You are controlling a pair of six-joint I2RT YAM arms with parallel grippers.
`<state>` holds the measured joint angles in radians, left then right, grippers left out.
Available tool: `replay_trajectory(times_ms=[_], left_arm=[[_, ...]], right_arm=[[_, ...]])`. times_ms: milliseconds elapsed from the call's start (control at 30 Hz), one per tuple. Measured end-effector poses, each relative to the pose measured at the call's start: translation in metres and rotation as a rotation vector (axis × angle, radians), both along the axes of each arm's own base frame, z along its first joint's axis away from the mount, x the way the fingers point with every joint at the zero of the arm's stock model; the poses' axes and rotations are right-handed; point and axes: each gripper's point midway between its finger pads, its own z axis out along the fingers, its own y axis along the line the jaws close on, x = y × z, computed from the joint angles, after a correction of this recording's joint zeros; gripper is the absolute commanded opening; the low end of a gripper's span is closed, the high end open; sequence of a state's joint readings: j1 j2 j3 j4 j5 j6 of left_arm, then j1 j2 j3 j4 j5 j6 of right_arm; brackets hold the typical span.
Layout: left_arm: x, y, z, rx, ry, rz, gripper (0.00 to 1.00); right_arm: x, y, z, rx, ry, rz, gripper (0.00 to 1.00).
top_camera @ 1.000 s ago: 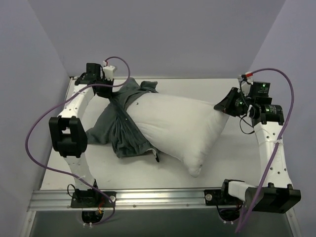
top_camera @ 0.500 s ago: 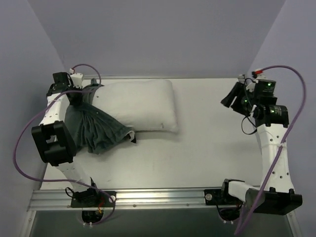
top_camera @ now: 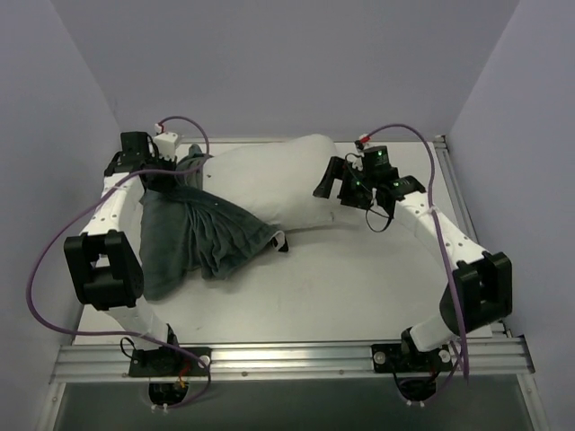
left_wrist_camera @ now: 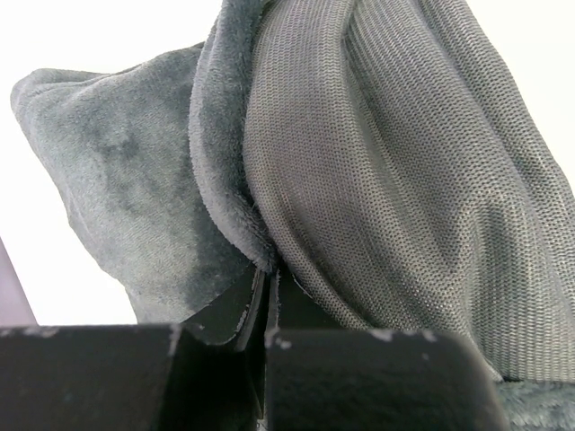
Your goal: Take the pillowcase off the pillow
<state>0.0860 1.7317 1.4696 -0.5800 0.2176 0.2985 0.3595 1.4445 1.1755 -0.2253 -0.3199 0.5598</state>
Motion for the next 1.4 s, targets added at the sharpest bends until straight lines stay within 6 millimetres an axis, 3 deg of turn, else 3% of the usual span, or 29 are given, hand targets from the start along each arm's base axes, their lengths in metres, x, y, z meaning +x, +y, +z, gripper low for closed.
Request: replay_trajectory(times_ms=[100,233,300,367,467,633,700,833,1000,1033,1100,1167,1200,1267,1300,1367,1400], left_arm=[[0.0,-0.001,0.0,-0.002,0.0,-0.002,0.02],[0.0,-0.003,0.0,0.001,0.0,-0.006,0.02],[0.0,-0.003,0.0,0.002,0.001,-0.006,0.02],[0.0,-0.003,-0.001,0.004,0.002,-0.005,0.02],[0.001,-0.003,-0.004,0.004,0.007,-0.005,0.02],[0.005,-0.005,-0.015,0.015,0.024,-0.007,0.02],[0.008,-0.007,-0.021,0.023,0.03,-0.009,0.02],[0.013,-0.009,-0.035,0.056,0.049,0.0,0.02],[0.019,-0.007,-0.045,0.108,0.066,0.021,0.02],[0.021,-0.005,-0.045,0.121,0.063,0.029,0.02],[0.021,0.0,-0.045,0.143,0.06,0.046,0.02],[0.022,0.004,-0.044,0.16,0.059,0.061,0.02],[0.022,0.004,-0.044,0.162,0.059,0.063,0.04],[0.022,0.005,-0.044,0.163,0.059,0.064,0.22],[0.021,0.006,-0.043,0.161,0.06,0.067,0.56],[0.022,0.013,-0.037,0.155,0.058,0.075,0.89],[0.023,0.02,-0.03,0.142,0.052,0.084,0.94]], right_arm=[[0.054,-0.012,0.008,-0.018,-0.046,-0.048,1.0],[0.102,-0.035,0.036,-0.067,-0.136,-0.103,1.0],[0.112,-0.038,0.047,-0.057,-0.175,-0.097,1.0],[0.117,-0.041,0.046,-0.036,-0.178,-0.083,1.0],[0.121,-0.034,0.019,0.03,-0.153,-0.037,1.0],[0.119,-0.008,-0.069,0.224,-0.023,0.014,1.0],[0.121,0.005,-0.086,0.308,-0.01,0.028,1.0],[0.132,0.033,-0.084,0.383,-0.061,0.076,1.0],[0.136,0.091,-0.068,0.44,-0.164,0.137,1.0],[0.136,0.1,-0.065,0.464,-0.18,0.141,0.96],[0.136,0.112,-0.061,0.524,-0.215,0.142,0.53],[0.138,0.117,-0.059,0.586,-0.231,0.133,0.0],[0.139,0.118,-0.058,0.619,-0.229,0.123,0.0],[0.137,0.118,-0.058,0.665,-0.209,0.101,0.0],[0.136,0.116,-0.06,0.672,-0.202,0.09,0.0],[0.135,0.111,-0.062,0.657,-0.188,0.066,0.0],[0.134,0.106,-0.063,0.636,-0.185,0.054,0.0]])
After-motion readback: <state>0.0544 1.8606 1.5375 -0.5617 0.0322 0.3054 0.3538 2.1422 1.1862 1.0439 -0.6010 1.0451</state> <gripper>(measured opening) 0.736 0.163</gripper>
